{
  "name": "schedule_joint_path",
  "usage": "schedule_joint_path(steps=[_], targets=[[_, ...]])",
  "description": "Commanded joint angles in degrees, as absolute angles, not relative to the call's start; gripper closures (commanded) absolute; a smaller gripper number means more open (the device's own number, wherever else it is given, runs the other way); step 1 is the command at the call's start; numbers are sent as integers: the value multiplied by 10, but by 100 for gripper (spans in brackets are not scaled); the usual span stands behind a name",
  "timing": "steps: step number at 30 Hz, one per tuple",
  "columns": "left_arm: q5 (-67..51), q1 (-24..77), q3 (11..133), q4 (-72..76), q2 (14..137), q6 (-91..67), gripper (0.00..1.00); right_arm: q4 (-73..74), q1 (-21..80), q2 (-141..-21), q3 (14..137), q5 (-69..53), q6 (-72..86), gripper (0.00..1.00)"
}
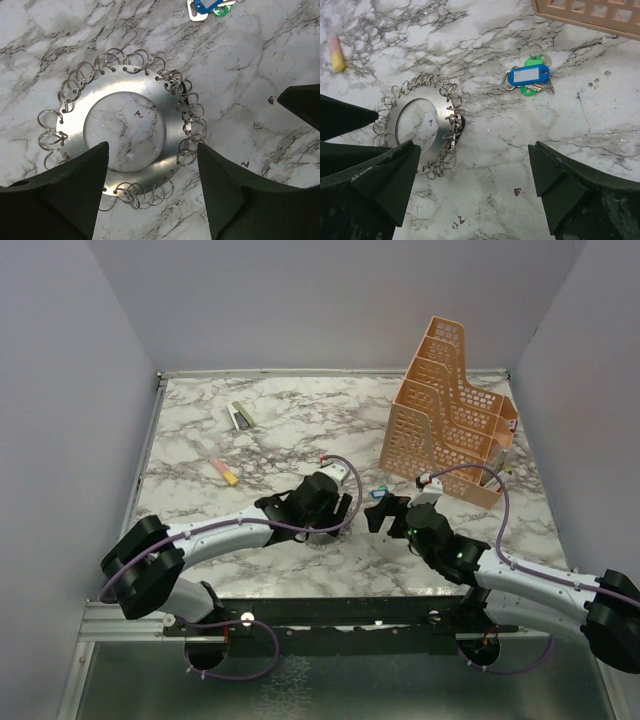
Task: Remove the keys from the keyring
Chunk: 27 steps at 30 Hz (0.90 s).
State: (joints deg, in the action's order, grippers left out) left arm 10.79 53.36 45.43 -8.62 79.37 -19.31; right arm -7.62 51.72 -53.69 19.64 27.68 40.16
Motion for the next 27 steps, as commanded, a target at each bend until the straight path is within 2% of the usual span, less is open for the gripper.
schedule_joint_path(steps=[1, 16, 22, 27], targets=[[112, 551, 482, -77, 834, -158, 29, -74, 515, -521, 186, 314, 419, 0], [122, 577, 540, -116, 962, -118, 31, -71, 515, -498, 172, 329, 431, 0], [99, 580, 547, -124, 986, -116, 35, -72, 516, -494, 170, 330, 432, 0], [86, 589, 548, -141, 994, -116, 35, -75, 515, -501, 171, 323, 428, 0]])
